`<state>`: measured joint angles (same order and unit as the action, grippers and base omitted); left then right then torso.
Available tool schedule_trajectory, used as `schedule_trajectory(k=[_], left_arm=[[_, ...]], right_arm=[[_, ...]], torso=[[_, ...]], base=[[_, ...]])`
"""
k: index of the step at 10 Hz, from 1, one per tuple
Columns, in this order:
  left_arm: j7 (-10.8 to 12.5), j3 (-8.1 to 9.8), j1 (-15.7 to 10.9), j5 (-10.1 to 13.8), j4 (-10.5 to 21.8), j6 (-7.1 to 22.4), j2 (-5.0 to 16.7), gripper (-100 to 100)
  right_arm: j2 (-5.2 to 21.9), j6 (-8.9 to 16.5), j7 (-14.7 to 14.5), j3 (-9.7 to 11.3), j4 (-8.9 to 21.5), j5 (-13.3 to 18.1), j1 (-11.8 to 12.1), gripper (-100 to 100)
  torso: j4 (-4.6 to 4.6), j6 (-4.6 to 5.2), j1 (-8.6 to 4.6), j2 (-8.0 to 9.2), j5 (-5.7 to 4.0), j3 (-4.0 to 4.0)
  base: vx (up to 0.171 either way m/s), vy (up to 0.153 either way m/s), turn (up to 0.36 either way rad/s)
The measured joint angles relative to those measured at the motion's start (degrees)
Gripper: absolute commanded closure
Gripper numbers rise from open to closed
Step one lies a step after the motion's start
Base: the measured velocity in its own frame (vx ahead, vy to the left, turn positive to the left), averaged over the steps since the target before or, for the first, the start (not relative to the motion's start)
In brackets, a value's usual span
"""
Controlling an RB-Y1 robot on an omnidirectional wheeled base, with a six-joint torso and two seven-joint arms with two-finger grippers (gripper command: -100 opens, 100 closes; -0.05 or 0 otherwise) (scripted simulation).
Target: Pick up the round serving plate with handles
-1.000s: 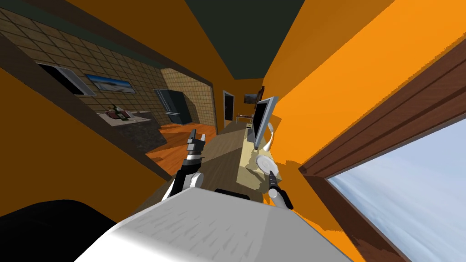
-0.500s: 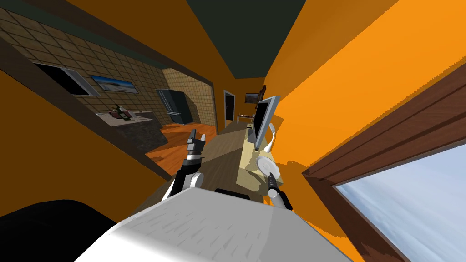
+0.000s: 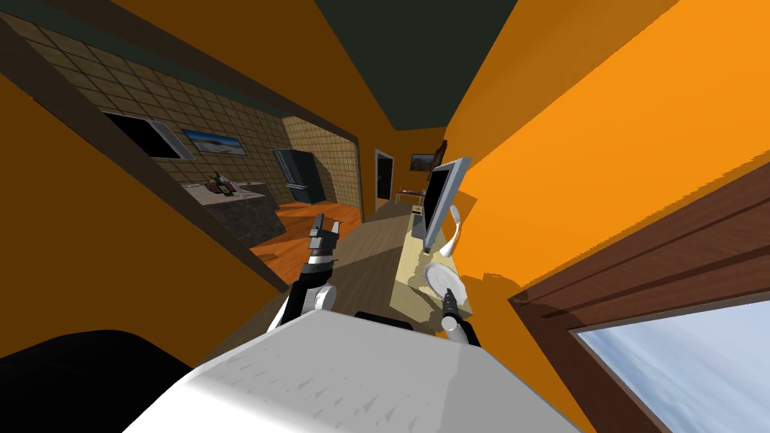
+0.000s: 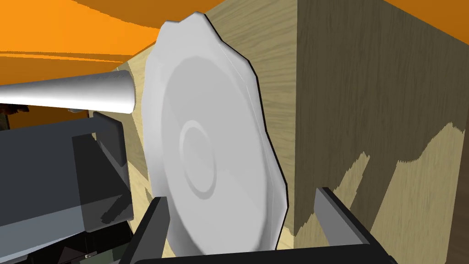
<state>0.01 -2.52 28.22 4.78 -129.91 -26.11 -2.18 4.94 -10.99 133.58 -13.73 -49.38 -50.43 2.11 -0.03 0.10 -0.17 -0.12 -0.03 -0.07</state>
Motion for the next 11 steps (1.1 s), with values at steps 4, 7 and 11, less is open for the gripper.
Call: schedule_trajectory(k=[4, 7, 11], left_arm=[[0.00, -0.01, 0.00, 0.00, 0.00, 0.00, 0.00, 0], [0.00, -0.01, 0.00, 0.00, 0.00, 0.00, -0.01, 0], [0.00, -0.01, -0.01, 0.00, 0.00, 0.00, -0.01, 0]], right_arm=[[-0.35, 0.45, -0.07, 0.09, 0.65, 0.00, 0.73, 100], [0.44, 0.94, 0.32, 0.75, 0.65, 0.04, -0.08, 100], [0.78, 2.50, -0.50, 0.15, -0.89, 0.29, -0.68, 0]], torso=[[0.49, -0.18, 0.22, -0.02, 0.39, 0.24], [0.57, -0.07, 0.31, 0.05, 0.53, 0.30], [0.60, -0.09, 0.22, 0.01, 0.51, 0.31]], base=[[-0.006, 0.002, -0.007], [-0.033, 0.045, -0.116], [-0.011, 0.033, -0.032]])
